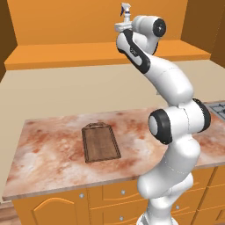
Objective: Grab the spray bottle from the cabinet, then place it next to the cutting board for sanitizing. Then grab the dish brush from the countertop next to the sink and place it next to the cutting board.
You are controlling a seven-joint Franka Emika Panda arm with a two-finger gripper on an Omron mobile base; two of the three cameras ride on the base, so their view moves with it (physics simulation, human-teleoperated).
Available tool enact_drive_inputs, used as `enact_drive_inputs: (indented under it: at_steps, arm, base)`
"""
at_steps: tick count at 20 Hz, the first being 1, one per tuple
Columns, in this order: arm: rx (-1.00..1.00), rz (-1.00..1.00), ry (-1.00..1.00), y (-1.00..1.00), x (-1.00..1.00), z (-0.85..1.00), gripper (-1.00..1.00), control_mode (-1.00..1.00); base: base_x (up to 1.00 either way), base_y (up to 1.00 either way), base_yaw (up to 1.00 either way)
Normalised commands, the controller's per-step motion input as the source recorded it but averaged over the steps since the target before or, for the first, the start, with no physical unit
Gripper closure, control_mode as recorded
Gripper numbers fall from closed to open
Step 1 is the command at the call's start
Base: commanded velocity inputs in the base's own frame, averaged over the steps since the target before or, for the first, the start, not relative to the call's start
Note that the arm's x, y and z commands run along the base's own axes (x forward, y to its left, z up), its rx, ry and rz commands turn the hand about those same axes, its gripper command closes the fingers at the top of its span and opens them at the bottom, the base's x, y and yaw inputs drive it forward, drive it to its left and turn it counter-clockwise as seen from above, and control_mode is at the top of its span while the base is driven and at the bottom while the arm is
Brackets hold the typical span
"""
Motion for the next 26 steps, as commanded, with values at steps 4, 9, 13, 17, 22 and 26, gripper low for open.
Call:
enact_drive_inputs:
  at_steps: [4,9,13,17,22,26]
  arm:
    - [0.0,0.0,0.0,0.11,0.12,-0.09,-1.0,-1.0]
    - [0.0,0.0,0.0,0.05,0.11,-0.07,-1.0,-1.0]
    - [0.0,0.0,0.0,0.0,0.05,-0.02,1.0,-1.0]
    - [0.0,0.0,0.0,0.0,0.01,-0.04,1.0,-1.0]
    - [0.0,0.0,0.0,0.0,0.0,-0.07,1.0,-1.0]
    - [0.0,0.0,0.01,0.0,0.0,-0.04,1.0,-1.0]
  base:
    - [0.0,0.0,0.0]
    - [0.0,0.0,0.0]
    - [0.0,0.0,0.0]
    - [0.0,0.0,0.0]
    - [0.0,0.0,0.0]
    - [0.0,0.0,0.0]
